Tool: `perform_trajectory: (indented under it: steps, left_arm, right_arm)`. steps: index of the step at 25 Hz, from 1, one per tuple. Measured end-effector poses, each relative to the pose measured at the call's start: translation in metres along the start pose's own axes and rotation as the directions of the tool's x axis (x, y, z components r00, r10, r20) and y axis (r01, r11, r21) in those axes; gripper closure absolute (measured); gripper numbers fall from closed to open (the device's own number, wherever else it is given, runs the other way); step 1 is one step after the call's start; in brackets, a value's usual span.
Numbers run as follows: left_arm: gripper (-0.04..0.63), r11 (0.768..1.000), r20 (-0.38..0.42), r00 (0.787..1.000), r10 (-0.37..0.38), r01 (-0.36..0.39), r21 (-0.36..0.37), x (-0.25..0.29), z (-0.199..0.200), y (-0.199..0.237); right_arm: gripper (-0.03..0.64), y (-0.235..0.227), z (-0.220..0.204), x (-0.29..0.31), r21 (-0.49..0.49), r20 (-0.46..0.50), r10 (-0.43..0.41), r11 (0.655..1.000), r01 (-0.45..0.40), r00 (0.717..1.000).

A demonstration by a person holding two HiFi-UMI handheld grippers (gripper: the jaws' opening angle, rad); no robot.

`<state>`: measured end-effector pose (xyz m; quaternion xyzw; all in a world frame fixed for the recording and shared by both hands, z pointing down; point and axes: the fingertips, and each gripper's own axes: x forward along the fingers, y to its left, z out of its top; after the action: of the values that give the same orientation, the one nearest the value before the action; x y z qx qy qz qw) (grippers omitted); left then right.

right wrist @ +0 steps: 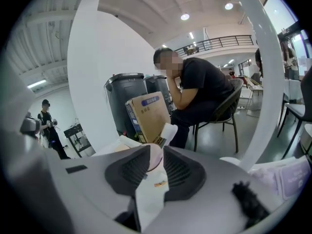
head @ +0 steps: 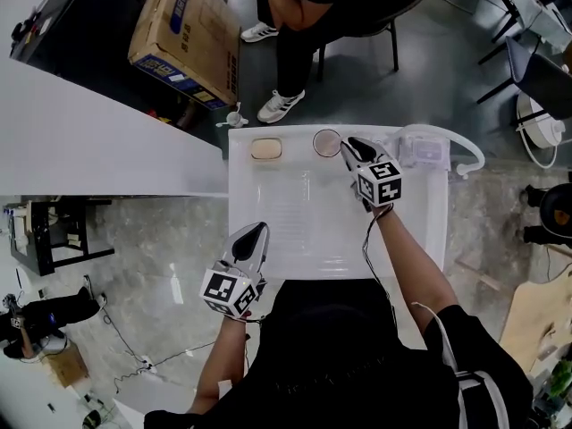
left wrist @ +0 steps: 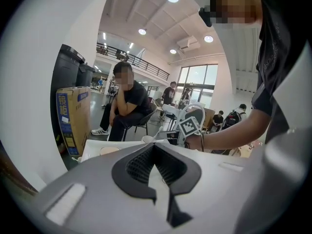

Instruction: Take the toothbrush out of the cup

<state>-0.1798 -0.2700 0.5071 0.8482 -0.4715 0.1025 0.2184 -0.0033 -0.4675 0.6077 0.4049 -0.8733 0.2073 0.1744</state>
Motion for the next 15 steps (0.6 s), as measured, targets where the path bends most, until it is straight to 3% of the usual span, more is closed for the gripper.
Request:
perform_trajectory:
  steps: [8,15]
  left_arm:
    - [0.588,0.999,-0.003,1.000,0.017,-0.017,-0.038,0.000,-0.003,0.007]
    - [0.586,1.000,-0.014,1.000,0.010,-0.010,-0.028,0.005,-0.003,0.007]
  right_arm:
    - [0.540,-0.009,0.002,0.017,0.000,0.002,-0.019,1.000,0.019,1.000]
    - [0.540,-0.009,0.008,0.026,0.013,0.003,-0.018,1.000,0.018,1.000]
